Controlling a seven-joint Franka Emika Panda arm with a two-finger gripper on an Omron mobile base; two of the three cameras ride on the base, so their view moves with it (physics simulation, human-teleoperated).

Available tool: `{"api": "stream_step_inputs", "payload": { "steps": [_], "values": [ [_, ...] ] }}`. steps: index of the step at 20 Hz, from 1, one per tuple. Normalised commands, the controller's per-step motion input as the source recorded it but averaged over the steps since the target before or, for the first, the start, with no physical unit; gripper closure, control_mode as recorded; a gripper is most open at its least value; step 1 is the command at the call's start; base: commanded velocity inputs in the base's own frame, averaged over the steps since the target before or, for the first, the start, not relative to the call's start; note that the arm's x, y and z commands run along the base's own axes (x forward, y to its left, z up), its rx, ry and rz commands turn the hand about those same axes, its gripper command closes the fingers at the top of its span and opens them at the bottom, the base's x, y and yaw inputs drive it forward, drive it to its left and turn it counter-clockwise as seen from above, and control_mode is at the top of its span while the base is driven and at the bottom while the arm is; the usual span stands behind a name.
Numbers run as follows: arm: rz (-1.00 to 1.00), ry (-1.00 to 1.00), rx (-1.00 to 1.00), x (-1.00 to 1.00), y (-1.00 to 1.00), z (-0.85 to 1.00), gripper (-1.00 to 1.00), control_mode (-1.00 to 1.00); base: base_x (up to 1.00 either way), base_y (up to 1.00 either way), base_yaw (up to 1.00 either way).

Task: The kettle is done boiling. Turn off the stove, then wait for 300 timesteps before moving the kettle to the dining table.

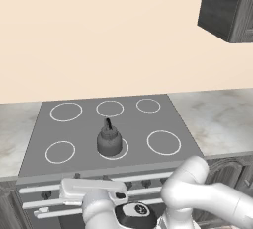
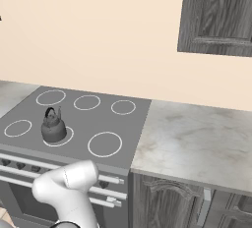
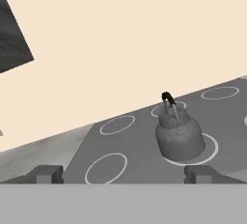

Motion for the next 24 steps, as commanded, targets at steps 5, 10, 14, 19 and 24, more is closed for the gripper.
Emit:
{"api": "stream_step_inputs", "payload": {
  "steps": [5,10,14,19,24],
  "values": [
    [0.0,0.11,0.0,0.0,0.0,0.56,-1.0,-1.0,0.0,0.0,0.0],
    [0.0,0.13,0.0,0.0,-0.02,0.51,-1.0,-1.0,0.0,0.0,0.0],
    [0.0,0.1,-0.01,0.0,-0.07,0.45,-1.0,-1.0,0.0,0.0,0.0],
    [0.0,0.08,-0.06,0.0,-0.2,0.28,-1.0,-1.0,0.0,0.0,0.0],
    [0.0,0.14,-0.1,0.0,-0.37,0.13,-1.0,-1.0,0.0,0.0,0.0]
  ]
}}
